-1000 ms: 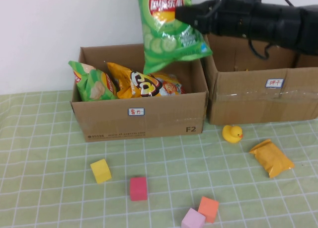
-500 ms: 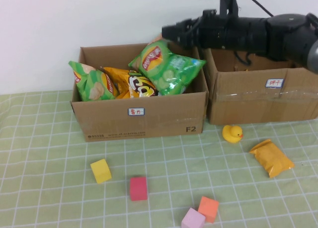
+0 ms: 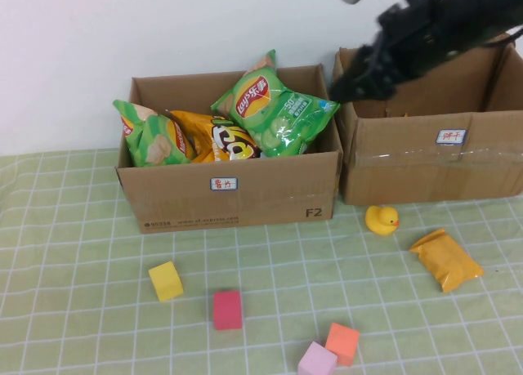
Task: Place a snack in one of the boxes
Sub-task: Pick up the biscuit
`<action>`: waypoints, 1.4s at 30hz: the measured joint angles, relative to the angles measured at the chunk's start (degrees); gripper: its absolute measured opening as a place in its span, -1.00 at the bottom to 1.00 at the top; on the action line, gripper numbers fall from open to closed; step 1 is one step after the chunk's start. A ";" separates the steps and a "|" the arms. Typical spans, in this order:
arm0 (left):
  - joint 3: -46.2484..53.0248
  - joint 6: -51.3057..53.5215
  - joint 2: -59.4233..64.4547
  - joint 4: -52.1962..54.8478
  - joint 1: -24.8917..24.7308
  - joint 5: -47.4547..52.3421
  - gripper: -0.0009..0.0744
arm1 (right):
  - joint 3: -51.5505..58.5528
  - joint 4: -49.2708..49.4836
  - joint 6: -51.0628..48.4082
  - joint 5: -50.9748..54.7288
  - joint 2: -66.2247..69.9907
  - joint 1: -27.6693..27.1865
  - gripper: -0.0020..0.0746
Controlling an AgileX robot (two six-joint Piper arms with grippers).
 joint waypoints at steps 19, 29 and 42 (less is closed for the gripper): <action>0.00 -0.56 0.00 0.44 0.00 0.20 -0.98 | 32.78 -42.03 36.85 -8.92 -7.78 -3.03 -0.06; 0.00 -1.31 0.00 0.44 0.00 0.20 -0.98 | 48.69 -37.10 38.11 -31.86 -7.85 -3.03 -0.05; 0.00 -1.40 0.00 0.44 0.00 0.01 -0.98 | 44.03 -35.01 38.69 -31.59 0.97 -3.03 0.65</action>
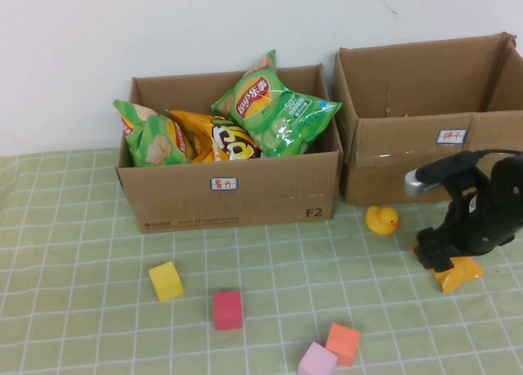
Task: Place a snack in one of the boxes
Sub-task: Pick up the biscuit
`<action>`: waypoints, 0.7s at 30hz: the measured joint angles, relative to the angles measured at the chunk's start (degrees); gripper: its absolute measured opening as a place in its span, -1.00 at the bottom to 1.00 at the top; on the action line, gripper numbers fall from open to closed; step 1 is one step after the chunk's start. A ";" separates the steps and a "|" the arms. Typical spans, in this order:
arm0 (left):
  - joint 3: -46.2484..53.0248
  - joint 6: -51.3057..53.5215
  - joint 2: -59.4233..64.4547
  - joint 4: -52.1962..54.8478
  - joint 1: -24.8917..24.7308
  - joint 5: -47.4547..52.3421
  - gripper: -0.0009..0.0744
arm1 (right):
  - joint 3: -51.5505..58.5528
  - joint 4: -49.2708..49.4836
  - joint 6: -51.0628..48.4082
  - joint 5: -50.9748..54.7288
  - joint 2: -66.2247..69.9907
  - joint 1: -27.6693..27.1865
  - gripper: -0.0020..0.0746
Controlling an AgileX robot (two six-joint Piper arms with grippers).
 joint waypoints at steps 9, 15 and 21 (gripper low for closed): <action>0.00 -0.18 0.00 0.00 0.00 0.00 -0.98 | -3.78 0.13 1.35 0.10 6.05 0.00 0.65; 0.00 -0.28 0.00 0.09 0.00 0.00 -0.98 | -4.02 0.13 3.57 0.23 7.26 0.00 0.58; 0.00 -0.40 0.00 0.22 0.00 0.00 -0.98 | -4.44 0.13 4.03 1.72 7.26 0.00 0.20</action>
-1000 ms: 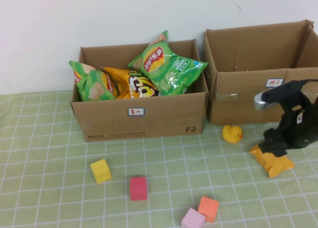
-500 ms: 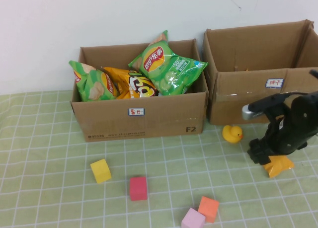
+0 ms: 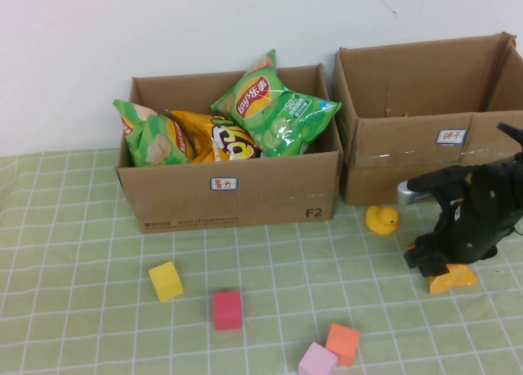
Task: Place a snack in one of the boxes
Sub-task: Pick up the biscuit, then place the biscuit in the biscuit box
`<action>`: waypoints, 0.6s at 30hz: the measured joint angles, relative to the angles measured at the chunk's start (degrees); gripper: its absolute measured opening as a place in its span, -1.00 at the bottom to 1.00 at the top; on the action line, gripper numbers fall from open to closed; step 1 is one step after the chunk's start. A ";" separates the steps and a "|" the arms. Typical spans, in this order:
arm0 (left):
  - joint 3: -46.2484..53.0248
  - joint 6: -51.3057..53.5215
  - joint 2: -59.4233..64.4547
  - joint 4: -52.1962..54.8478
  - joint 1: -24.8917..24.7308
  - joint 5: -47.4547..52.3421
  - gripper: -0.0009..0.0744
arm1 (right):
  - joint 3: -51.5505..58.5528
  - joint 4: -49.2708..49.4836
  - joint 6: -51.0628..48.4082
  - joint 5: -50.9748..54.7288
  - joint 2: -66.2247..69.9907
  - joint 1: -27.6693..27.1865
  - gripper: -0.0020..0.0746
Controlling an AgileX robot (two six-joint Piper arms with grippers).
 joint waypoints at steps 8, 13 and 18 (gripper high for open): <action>0.00 0.00 0.00 0.00 0.00 0.00 -0.98 | -5.97 1.89 2.79 11.39 -1.93 0.10 0.14; 0.00 0.00 0.00 0.00 0.00 0.00 -0.98 | -10.56 7.25 2.05 15.27 -9.00 0.10 0.14; 0.00 0.00 0.00 0.00 0.00 0.00 -0.98 | -15.62 9.70 0.88 11.12 -17.93 0.10 0.14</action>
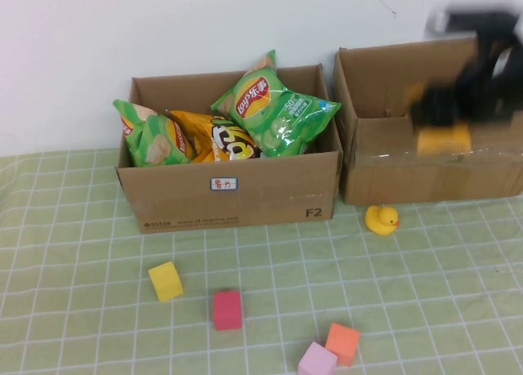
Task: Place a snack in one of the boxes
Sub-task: Place the biscuit in the biscuit box
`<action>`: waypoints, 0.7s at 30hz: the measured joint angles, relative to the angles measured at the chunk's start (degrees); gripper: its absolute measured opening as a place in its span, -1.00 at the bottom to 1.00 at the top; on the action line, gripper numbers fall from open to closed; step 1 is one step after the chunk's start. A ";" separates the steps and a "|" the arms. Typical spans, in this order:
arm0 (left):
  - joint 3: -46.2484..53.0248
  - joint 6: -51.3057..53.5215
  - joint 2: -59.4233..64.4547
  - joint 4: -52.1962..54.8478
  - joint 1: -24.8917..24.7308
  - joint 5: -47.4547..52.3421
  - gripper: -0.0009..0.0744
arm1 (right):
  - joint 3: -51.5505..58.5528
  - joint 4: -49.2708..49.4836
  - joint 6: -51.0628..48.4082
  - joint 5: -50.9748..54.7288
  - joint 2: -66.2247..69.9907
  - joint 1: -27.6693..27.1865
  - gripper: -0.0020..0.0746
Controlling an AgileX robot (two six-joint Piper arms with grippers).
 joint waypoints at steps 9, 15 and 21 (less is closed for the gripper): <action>0.00 -0.65 0.00 0.11 0.00 0.00 -0.98 | -3.44 2.84 -0.35 -21.94 -1.04 0.00 0.14; 0.00 -0.91 0.00 0.11 0.00 0.11 -0.98 | -3.44 4.60 -0.37 -32.48 8.11 0.00 0.18; 0.00 -0.91 0.00 0.11 0.00 0.11 -0.98 | -4.76 10.08 -0.37 -28.85 14.54 0.00 0.55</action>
